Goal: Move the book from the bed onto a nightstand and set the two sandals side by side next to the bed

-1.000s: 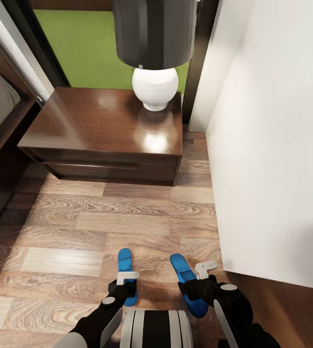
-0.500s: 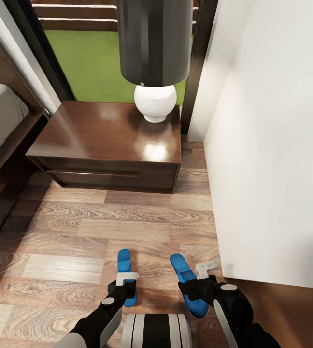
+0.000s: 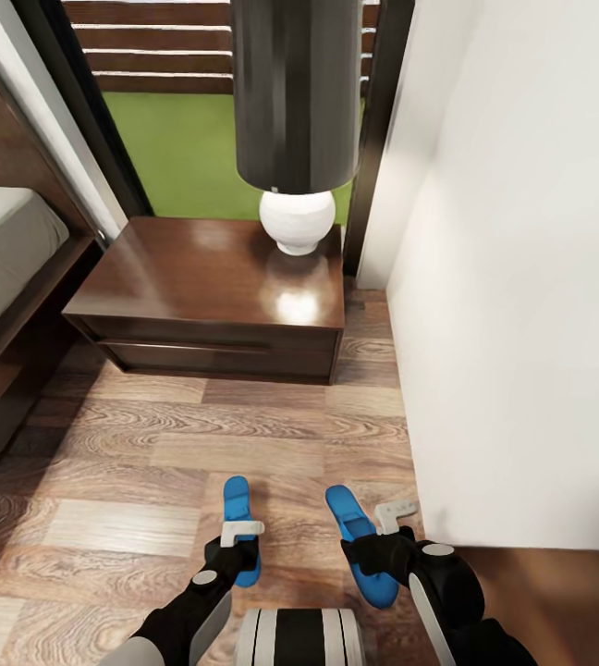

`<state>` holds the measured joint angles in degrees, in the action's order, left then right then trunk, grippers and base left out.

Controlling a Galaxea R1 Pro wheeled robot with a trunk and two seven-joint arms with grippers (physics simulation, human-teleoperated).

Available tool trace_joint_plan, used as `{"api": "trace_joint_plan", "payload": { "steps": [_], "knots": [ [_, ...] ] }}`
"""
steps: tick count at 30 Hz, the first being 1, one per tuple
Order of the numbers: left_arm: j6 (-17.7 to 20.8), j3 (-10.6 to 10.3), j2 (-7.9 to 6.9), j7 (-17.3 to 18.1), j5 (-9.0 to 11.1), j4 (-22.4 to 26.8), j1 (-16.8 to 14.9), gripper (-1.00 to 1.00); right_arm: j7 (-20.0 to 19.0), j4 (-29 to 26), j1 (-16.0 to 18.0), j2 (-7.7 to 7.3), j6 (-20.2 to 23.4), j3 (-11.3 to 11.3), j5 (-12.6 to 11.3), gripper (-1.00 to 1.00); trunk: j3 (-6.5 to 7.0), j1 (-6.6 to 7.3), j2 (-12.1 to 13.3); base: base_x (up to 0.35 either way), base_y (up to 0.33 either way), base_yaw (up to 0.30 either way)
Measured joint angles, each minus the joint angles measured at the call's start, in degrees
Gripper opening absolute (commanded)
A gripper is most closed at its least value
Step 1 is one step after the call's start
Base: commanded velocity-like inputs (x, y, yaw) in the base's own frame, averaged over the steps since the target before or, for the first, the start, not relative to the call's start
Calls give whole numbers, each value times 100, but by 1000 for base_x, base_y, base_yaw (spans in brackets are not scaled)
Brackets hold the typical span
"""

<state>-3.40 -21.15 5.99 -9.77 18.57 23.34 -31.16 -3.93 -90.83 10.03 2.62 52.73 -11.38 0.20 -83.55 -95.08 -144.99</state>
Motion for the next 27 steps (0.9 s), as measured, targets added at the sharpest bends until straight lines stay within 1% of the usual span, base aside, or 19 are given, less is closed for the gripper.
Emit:
{"api": "trace_joint_plan", "payload": {
  "steps": [11, 14, 15, 16, 18, 24, 27],
  "knots": [
    [-62, 9, -36, 7, -1, 4, -1, -100, 0, 0, 1, 2, 5, 0, 0, -100, 244, 28, 15, 0, 0, 0],
    [-65, 15, -125, 7, 2, 5, -1, -100, 0, 0, 3, 5, 10, 3, 1, -100, 310, 36, 19, 0, 0, 0],
    [-66, 17, -168, 9, 3, 6, -1, -100, 0, 0, 3, 6, 13, 3, 0, -100, 333, 39, 20, 0, 0, 0],
    [-60, 25, -243, 10, 5, 6, -1, -100, 0, 0, 4, 7, 23, 8, 2, -100, 355, 41, 21, 0, 0, 0],
    [-40, 22, -323, 19, 9, 9, -3, -100, 0, 0, 4, 8, 38, 13, 1, -100, 399, 46, 24, 0, 0, 0],
    [-2, 21, -436, 84, 20, 17, -8, -100, 0, 0, 5, 9, 57, 13, -1, -100, 532, 62, 32, 0, 0, 0],
    [9, 23, -469, 114, 27, 26, -10, -100, 0, 0, 5, 9, 57, 7, -1, -100, 599, 70, 36, 0, 0, 0]
  ]
}}
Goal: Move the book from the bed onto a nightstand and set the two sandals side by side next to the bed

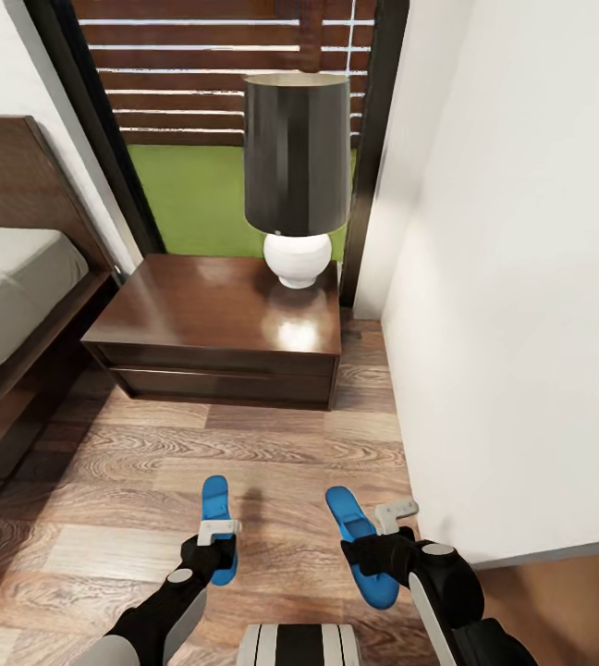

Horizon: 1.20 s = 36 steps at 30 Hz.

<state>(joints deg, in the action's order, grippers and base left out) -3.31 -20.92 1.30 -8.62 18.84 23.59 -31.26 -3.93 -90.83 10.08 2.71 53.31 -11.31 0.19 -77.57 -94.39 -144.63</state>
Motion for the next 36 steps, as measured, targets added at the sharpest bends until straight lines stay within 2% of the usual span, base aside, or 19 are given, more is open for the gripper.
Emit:
{"api": "trace_joint_plan", "payload": {
  "steps": [4, 9, 36],
  "knots": [
    [6, 14, -178, 69, 29, -13, -8, -100, 0, 0, 0, 0, -9, -6, 1, -100, 89, 10, 5, 0, 0, 0],
    [7, 13, -253, 135, 27, -20, -9, -100, 4, 0, 0, 4, -8, -7, -3, -100, 200, 23, 12, 0, 0, 0],
    [-41, 16, -273, 139, 1, 9, 8, -100, 19, 9, 0, 44, -41, -45, 1, -100, 798, 93, 48, 0, 0, 0]
  ]
}}
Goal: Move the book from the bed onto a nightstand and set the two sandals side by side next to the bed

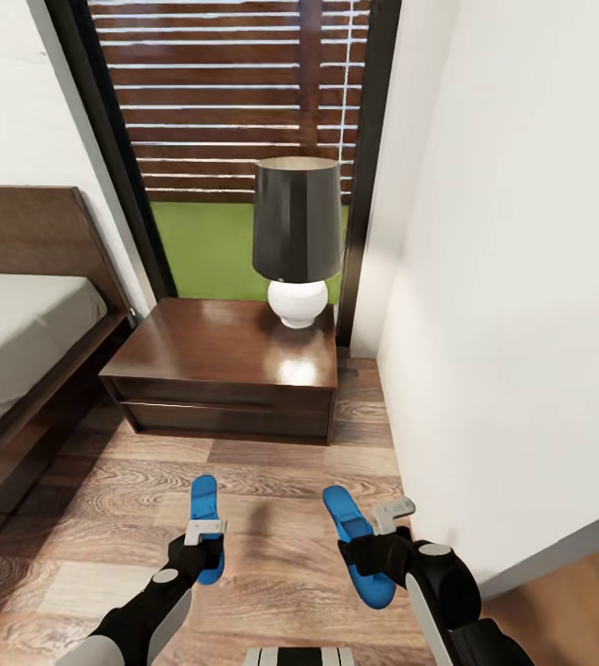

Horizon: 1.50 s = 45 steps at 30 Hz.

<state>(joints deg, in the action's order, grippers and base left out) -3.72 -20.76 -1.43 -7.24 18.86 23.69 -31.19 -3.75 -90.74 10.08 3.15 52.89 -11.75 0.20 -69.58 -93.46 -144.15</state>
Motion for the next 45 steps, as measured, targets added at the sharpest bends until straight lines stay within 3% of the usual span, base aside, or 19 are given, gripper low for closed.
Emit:
{"api": "trace_joint_plan", "payload": {
  "steps": [6, 42, 45],
  "knots": [
    [-32, -2, 4, -2, 2, 32, 6, -100, -1, 5, 0, 15, 31, -4, 2, -100, 23, 2, 2, 0, 0, 0],
    [-30, -3, 4, 0, 0, 38, 6, -100, -2, 17, 0, 17, 28, -15, -7, -100, 820, 95, 50, 0, 0, 0],
    [-36, -5, 1, -1, 3, 42, 7, -100, -1, 17, 0, 17, 28, -15, -6, -100, 821, 95, 50, 0, 0, 0]
  ]
}}
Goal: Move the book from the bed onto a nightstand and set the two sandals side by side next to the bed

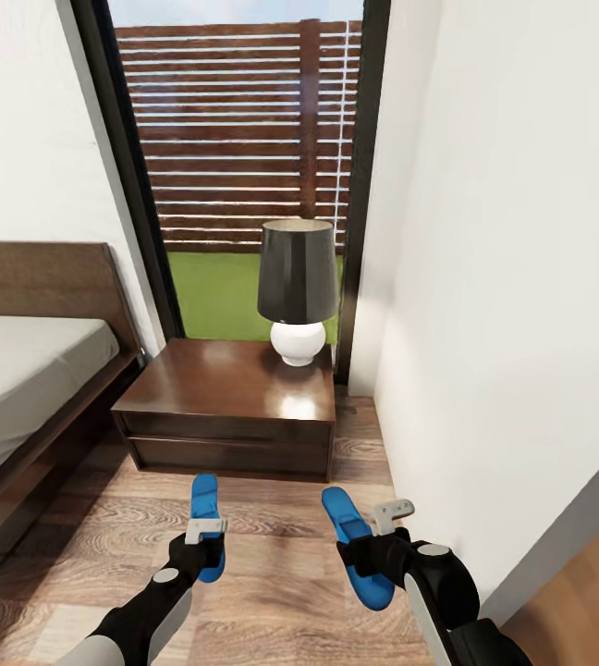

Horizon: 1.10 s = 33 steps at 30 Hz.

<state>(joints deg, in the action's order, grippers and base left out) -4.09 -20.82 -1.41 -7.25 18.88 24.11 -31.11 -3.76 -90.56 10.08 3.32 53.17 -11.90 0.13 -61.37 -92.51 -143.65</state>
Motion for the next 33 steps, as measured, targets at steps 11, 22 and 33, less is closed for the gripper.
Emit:
{"api": "trace_joint_plan", "payload": {
  "steps": [11, 22, 33],
  "knots": [
    [-17, -12, -2, -9, 0, 5, 3, -100, 0, 0, 0, 2, 0, -2, -2, -100, 0, 0, 0, 0, 0, 0],
    [-19, -30, -3, -11, 1, 7, 4, -100, 0, 1, 1, 9, 7, -9, 1, -100, -8, 0, 0, 0, 12, 74],
    [-20, -39, -2, -11, 0, 6, 4, -100, 0, 1, 0, 9, 2, -9, 0, -100, -22, 0, 0, 0, 40, 93]
  ]
}}
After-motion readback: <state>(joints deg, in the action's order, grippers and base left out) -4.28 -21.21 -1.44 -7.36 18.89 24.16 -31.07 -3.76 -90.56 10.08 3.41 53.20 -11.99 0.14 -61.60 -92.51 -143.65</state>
